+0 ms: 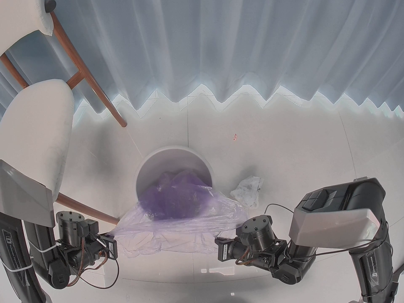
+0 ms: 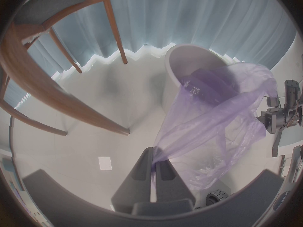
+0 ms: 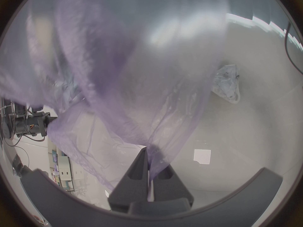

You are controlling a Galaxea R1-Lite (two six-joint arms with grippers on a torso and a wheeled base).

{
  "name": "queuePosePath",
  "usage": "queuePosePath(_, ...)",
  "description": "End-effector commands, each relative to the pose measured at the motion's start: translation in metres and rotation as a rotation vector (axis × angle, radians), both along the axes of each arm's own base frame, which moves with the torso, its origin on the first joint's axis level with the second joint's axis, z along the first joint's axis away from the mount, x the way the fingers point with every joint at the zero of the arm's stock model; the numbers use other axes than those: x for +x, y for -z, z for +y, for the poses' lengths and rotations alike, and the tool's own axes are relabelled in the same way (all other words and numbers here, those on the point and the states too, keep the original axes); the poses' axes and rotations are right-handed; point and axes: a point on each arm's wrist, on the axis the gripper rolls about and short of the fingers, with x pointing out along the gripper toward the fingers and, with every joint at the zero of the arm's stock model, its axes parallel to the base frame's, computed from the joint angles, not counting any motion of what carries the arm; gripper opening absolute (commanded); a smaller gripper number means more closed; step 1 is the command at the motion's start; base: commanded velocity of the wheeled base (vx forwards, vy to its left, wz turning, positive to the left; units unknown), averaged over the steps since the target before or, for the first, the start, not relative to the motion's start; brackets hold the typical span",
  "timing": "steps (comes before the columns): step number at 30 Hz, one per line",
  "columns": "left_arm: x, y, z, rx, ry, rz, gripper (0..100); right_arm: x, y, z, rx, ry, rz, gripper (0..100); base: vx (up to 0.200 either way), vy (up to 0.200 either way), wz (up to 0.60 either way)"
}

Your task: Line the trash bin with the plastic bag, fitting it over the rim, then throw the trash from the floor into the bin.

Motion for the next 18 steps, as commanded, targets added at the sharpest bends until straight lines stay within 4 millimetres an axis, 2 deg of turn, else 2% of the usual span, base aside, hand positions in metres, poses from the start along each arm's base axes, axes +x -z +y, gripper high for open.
queuePosePath(1, 0.007, 0.010, 0.003, 0.007, -0.020, 0.025, 0, 0.004, 0.006, -0.001, -0.008, 0.014, 0.003, 0, 0.000, 0.000, 0.00)
queuePosePath(18, 0.036, 0.020, 0.007, -0.001, -0.062, -0.024, 0, 0.028, 0.002, -0.009, 0.009, 0.090, -0.047, 0, 0.000, 0.000, 0.00)
